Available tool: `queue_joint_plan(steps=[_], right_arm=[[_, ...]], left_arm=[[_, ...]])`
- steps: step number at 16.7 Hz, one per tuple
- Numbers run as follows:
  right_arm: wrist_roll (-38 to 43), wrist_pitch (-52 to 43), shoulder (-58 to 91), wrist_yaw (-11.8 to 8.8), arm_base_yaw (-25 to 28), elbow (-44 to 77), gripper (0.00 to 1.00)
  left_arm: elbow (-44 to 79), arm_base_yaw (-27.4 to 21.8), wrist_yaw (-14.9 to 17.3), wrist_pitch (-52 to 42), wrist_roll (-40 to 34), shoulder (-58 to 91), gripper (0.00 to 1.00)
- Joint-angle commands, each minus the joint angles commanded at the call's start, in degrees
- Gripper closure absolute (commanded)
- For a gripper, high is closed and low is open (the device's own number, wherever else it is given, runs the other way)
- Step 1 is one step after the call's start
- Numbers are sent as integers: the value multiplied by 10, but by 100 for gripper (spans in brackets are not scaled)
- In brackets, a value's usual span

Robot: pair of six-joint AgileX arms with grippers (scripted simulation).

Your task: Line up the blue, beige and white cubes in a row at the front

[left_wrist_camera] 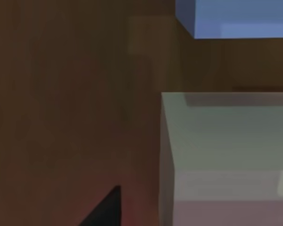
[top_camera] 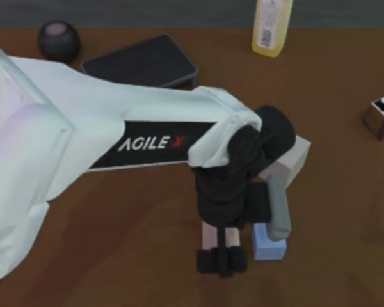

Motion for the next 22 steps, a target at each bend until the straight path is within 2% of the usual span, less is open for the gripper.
queue_joint_plan(steps=[8,15,22], right_arm=[[0,0,0,0,0,0,0],[0,0,0,0,0,0,0],[-2,-4,6,0,2,6,0]], left_arm=[[2,1,0,-2,0,-1,0],[84,10,0,-128,1,-39,0],[88,13,-1,-136,-2,-50,0]])
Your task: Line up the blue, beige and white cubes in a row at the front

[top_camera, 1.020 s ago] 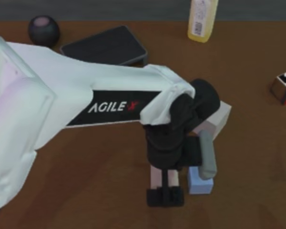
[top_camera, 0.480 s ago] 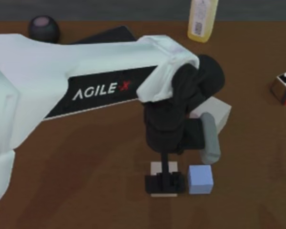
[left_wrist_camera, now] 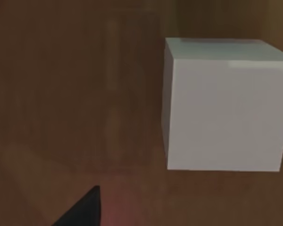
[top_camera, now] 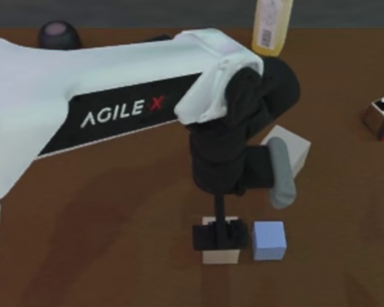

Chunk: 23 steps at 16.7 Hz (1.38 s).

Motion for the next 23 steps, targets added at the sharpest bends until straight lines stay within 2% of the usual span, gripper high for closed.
queue_joint_plan(steps=[3,7,18,23], right_arm=[[-14,-38,53,-1,15,53,0],[-49,-134,209,-1,49,203,0],[-189,-515,917,3,175,776,0],[-239,-651,1154,3,223,987,0]], left_arm=[[-44,28,-2,29,-18,-50,0],[-161,97,-6,106,-65,-191,0],[-680,369,-16,428,-270,-830,0],[-846,456,-12,562,-349,-1036,0]])
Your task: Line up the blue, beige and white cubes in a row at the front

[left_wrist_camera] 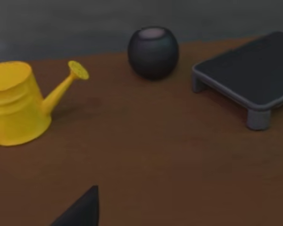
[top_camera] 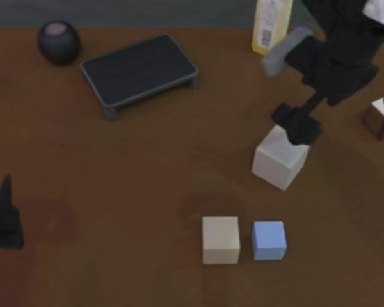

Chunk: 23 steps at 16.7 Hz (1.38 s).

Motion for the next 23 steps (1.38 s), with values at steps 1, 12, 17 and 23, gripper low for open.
queue_joint_plan(steps=[1,12,17,23], right_arm=[[-8,-19,37,0,7,34,0],[-31,-73,142,-1,26,137,0],[-31,17,165,0,29,71,0],[-29,99,190,0,30,12,0]], left_arm=[[-22,12,1,22,-13,-32,0],[-86,49,6,92,-54,-134,0],[-86,49,6,92,-54,-134,0],[-86,49,6,92,-54,-134,0]])
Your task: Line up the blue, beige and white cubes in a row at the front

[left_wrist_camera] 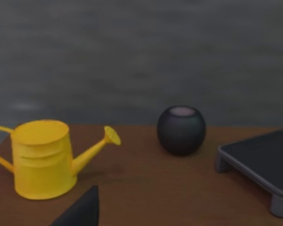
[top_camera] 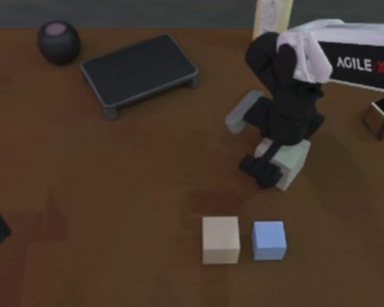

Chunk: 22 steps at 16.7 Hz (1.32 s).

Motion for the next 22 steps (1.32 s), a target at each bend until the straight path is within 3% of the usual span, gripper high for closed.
queue_joint_plan(steps=[2,15,22], right_arm=[[0,0,0,0,0,0,0],[0,0,0,0,0,0,98],[0,0,0,0,0,0,100]], left_arm=[[0,0,0,0,0,0,0],[0,0,0,0,0,0,0],[0,0,0,0,0,0,0]])
